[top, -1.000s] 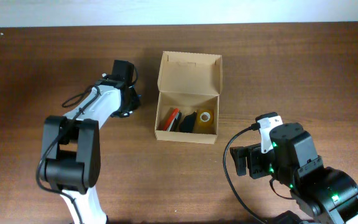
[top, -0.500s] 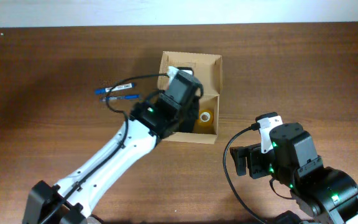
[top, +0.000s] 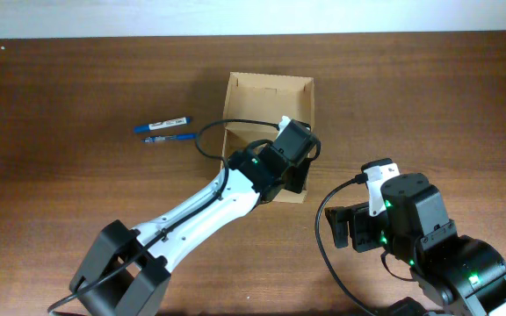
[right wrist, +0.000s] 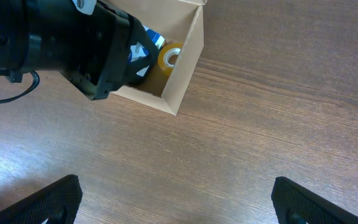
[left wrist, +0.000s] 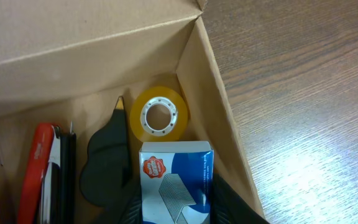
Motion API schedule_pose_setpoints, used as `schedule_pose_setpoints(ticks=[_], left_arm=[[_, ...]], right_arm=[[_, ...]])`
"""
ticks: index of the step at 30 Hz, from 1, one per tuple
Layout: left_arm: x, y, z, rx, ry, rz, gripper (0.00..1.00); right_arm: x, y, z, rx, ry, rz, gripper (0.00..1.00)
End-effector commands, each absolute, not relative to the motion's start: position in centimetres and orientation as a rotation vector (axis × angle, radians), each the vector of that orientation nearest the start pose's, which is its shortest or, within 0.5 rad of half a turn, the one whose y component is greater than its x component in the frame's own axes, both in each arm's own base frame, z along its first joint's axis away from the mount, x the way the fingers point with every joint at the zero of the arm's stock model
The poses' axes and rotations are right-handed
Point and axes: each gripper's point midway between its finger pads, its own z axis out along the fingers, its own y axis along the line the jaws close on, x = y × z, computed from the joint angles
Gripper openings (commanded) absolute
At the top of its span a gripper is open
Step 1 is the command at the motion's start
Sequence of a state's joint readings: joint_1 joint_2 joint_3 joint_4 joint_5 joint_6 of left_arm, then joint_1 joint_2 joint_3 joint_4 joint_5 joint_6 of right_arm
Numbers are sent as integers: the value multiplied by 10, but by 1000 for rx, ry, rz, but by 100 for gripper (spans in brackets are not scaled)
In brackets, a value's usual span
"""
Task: Pack container
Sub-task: 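Carry the staples box into the cardboard box and release it, then move the left gripper back to the blue pen and grasp it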
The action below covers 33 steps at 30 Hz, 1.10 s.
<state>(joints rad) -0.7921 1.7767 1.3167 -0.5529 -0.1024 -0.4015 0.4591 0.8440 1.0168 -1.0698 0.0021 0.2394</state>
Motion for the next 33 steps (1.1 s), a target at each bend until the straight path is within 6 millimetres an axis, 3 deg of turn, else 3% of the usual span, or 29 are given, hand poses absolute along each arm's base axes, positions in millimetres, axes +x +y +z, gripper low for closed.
schedule_pose_setpoints(ticks=[1,3,16,18,22,25,28,31,33], left_arm=[[325,-317,109,422,2594,-368,32],[322,-321,98,411,2633,-392,32],[322,-325,85,421,2654,-399,32],[322,-325,86,420,2652,-401,43],[325,-327,91,429,2637,-406,43],[348,-311,128,372,2578,-286,48],[370,-291,187,287,2495,-240,49],[396,-241,238,134,2397,-93,49],[410,-208,254,83,2363,-37,49]], right_arm=[[205,100,220,-270,2473,290,99],[205,100,220,-270,2472,290,99],[205,100,220,-270,2472,290,99],[205,100,220,-270,2472,290,99],[205,100,220,-270,2473,290,99],[205,100,220,-270,2472,290,99],[205,100,220,-270,2473,290,99],[205,100,220,-270,2472,290,99],[205,100,220,-270,2472,290,99]])
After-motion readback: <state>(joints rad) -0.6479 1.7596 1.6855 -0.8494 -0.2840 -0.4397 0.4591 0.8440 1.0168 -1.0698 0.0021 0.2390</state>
